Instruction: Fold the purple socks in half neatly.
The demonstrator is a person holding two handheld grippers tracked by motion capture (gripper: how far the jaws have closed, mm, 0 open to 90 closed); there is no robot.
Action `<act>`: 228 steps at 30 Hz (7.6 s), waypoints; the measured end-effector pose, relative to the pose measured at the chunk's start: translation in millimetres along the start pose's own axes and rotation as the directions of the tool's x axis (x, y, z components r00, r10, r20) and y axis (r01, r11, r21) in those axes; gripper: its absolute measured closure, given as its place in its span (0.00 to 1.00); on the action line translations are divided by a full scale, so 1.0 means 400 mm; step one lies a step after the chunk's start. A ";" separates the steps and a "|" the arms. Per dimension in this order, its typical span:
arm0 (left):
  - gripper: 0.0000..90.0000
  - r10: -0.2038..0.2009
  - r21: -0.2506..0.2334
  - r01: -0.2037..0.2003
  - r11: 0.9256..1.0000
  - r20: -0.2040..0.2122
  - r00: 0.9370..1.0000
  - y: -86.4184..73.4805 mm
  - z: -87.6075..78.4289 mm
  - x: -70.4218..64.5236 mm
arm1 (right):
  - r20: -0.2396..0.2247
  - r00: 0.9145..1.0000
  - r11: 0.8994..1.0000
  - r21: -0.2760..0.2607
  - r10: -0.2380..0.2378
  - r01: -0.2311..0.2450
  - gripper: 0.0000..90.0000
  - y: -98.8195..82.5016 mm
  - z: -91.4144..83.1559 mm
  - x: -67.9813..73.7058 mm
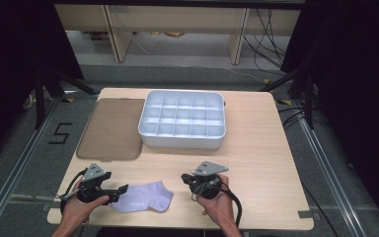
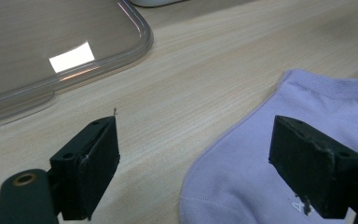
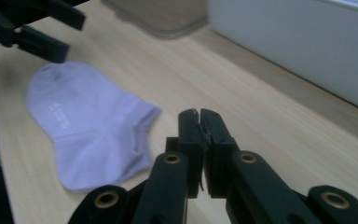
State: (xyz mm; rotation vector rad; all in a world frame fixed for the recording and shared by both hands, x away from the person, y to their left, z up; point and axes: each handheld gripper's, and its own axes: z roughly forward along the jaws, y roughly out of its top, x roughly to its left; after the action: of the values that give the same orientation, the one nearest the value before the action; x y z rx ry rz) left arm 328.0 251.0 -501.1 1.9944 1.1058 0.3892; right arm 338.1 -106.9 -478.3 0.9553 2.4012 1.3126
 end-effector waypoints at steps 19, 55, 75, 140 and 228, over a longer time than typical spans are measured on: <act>0.17 -0.004 0.018 0.005 1.000 -0.010 1.000 -0.003 -0.006 0.011 | -0.155 0.972 0.963 0.179 -0.176 0.203 1.00 0.023 0.151 0.130; 0.30 -0.029 -0.026 0.032 0.999 0.128 0.991 0.000 0.020 -0.062 | -0.010 0.999 0.959 0.280 -0.040 0.041 1.00 -0.085 -0.027 -0.049; 0.61 0.145 0.058 -0.160 0.985 0.208 0.967 0.030 0.118 -0.192 | -0.009 0.999 0.951 0.304 -0.050 0.050 1.00 -0.089 -0.041 -0.041; 0.91 0.160 -0.036 -0.157 0.987 0.338 0.927 0.094 0.041 -0.170 | -0.110 0.973 0.933 0.281 -0.201 0.224 1.00 0.024 0.162 0.072; 0.98 0.212 0.113 -0.276 0.954 0.396 0.893 0.089 0.172 -0.260 | -0.146 0.979 0.966 0.198 -0.141 0.169 1.00 -0.010 -0.021 0.063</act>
State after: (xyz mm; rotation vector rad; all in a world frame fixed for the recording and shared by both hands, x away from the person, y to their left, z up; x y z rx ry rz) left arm 329.9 121.3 -505.8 2.2459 0.6601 0.0272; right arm 313.2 -97.5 -474.4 0.7311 2.6954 1.1151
